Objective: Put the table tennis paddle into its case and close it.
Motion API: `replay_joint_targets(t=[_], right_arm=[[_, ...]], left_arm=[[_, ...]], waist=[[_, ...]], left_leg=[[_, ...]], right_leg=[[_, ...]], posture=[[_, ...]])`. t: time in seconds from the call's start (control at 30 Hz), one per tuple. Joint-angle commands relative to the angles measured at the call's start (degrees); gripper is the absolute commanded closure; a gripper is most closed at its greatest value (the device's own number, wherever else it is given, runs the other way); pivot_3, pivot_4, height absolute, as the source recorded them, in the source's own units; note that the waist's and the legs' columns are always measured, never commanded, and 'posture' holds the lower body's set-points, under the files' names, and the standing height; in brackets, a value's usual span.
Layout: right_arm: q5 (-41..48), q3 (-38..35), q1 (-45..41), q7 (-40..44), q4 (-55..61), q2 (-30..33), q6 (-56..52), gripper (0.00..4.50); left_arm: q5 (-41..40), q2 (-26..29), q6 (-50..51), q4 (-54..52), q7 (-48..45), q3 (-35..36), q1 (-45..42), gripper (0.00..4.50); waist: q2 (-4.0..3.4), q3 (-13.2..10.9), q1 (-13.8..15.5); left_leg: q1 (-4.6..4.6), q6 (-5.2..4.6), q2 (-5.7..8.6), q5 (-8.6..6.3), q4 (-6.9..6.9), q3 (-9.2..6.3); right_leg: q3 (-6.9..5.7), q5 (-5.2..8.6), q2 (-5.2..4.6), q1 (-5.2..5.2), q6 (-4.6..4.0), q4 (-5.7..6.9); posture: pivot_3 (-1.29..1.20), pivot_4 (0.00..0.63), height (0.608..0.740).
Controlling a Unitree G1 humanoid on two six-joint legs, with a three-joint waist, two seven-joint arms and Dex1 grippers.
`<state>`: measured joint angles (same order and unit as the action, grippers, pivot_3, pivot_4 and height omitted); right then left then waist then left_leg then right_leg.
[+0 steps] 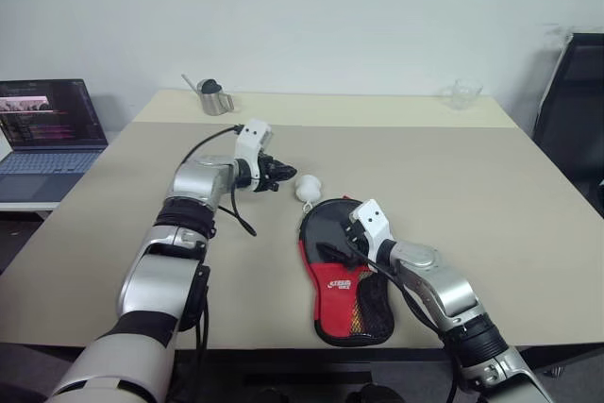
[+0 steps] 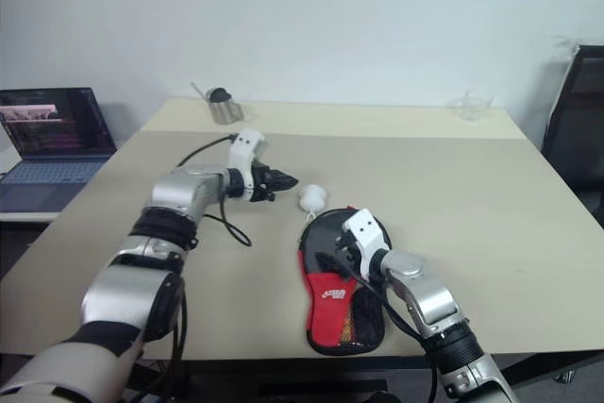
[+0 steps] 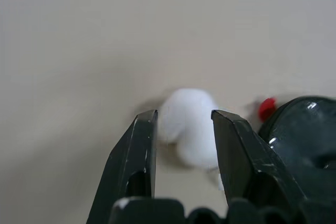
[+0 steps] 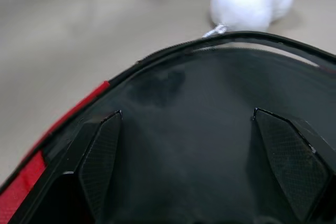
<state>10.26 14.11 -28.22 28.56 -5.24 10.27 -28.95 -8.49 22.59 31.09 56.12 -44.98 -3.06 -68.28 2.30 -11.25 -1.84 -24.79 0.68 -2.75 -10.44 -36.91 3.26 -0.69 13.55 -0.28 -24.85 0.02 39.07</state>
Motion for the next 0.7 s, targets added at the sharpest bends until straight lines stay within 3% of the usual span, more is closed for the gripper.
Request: replay_joint_targets(t=[0.03, 0.07, 0.17, 0.37, 0.7], right_arm=[[0.86, -3.81, -0.88, -3.16, -2.71, -2.20, -1.71, 0.07], [0.72, -4.09, -0.96, -3.14, -2.87, -2.44, -1.69, 0.07], [-0.06, -3.25, -0.12, -2.31, -2.28, -2.07, -2.53, 0.00], [0.16, -3.69, 0.43, -3.30, -1.63, -3.07, -4.11, 0.00], [0.33, -3.94, 0.72, -3.11, -1.15, -4.04, -5.46, 0.00]], left_arm=[[1.06, -1.83, -2.83, 5.15, 1.03, 1.14, -3.55, 2.72], [1.16, -2.29, -3.24, 6.19, 1.12, 1.42, -4.01, 2.72], [0.07, -2.81, -3.73, 6.86, 0.58, 3.23, -5.61, 2.14], [1.97, -2.31, -3.79, 9.10, 4.56, 4.46, -5.73, 0.03], [6.87, -6.77, -5.02, 14.10, 9.64, 2.26, -4.69, 0.03]], waist=[[0.00, 0.00, -0.09], [0.00, 0.00, -0.08], [0.01, 0.00, -0.09], [0.04, 0.04, -0.02], [0.21, 0.15, 0.03]], left_leg=[[0.01, 0.00, -0.04, 0.00, 0.00, -0.01], [0.02, 0.00, -0.04, 0.00, 0.01, -0.01], [0.01, 0.01, -0.05, 0.00, 0.01, 0.01], [0.00, 0.02, -0.03, 0.00, 0.02, 0.03], [0.03, 0.02, -0.02, 0.00, 0.00, 0.02]], right_leg=[[0.01, -0.02, 0.04, 0.01, -0.04, 0.01], [0.02, -0.04, 0.08, 0.00, -0.08, 0.01], [0.03, -0.05, 0.09, -0.01, -0.08, -0.01], [0.04, -0.05, 0.06, 0.01, -0.08, -0.05], [0.01, -0.05, 0.03, 0.06, -0.07, -0.05]], posture=[[0.00, 0.150, 0.740], [0.00, 0.150, 0.740], [0.00, 0.150, 0.740], [0.00, 0.150, 0.740], [0.00, 0.150, 0.740]])
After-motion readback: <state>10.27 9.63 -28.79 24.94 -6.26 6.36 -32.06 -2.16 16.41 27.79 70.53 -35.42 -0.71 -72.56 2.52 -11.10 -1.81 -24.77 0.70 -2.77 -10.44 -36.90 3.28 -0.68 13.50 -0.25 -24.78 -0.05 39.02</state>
